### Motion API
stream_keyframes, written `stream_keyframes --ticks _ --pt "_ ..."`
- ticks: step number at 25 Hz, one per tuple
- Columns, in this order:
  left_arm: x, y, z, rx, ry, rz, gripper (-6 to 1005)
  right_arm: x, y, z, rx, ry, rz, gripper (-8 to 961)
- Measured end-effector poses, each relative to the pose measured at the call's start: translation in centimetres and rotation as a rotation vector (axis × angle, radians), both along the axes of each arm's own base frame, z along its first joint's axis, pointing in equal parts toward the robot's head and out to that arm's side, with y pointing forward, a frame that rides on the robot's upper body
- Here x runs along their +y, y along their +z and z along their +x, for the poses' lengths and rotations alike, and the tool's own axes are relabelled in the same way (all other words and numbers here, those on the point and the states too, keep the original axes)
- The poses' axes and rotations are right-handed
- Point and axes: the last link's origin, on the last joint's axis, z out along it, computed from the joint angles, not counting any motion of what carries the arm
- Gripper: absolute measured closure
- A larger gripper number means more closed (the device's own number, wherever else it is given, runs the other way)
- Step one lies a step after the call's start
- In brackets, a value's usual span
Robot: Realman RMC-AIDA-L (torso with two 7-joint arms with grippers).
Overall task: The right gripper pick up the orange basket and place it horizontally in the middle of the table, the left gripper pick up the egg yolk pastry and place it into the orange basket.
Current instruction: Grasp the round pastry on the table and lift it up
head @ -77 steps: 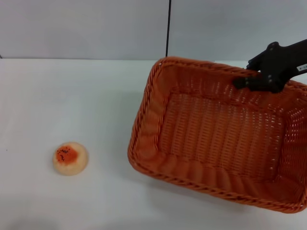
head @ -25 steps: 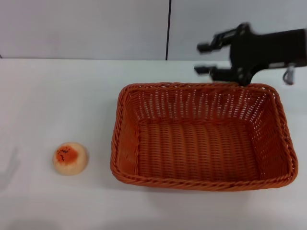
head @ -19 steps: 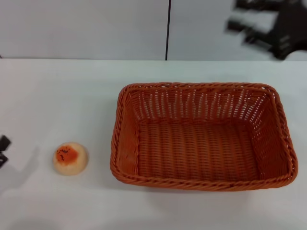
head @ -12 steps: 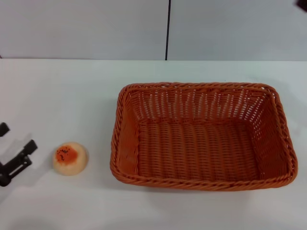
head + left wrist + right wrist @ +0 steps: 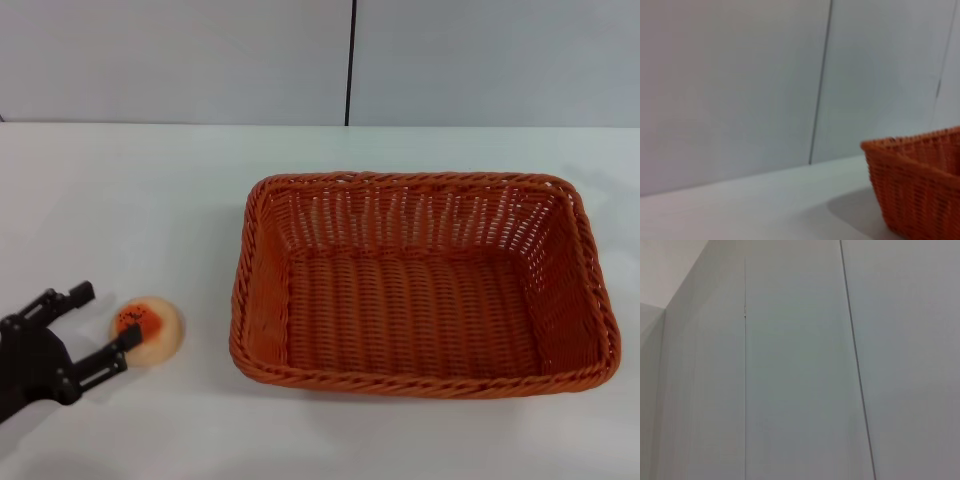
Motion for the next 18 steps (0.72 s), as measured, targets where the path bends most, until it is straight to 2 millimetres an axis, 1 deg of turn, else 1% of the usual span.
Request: stream_keyframes --ticks 2,3,9,13,18 --pt "0.0 -0.2 0.0 0.003 0.004 -0.007 281 0.0 0.0 0.0 0.002 0.001 -0.002 528" --pt "0.0 -0.8 -0.2 0.011 0.021 -0.022 281 0.1 -0.1 -0.1 0.004 0.003 -0.005 528" --pt "0.2 -1.8 -0.4 0.014 0.059 -0.036 284 0.2 -0.2 -0.3 0.01 0.007 -0.028 528" --pt "0.2 -2.0 -0.5 0.018 0.068 -0.046 286 0.2 -0.3 -0.3 0.024 0.002 -0.039 528" --pt "0.2 -2.1 -0.4 0.015 0.064 -0.054 289 0.1 -0.4 0.4 0.06 -0.032 -0.031 528"
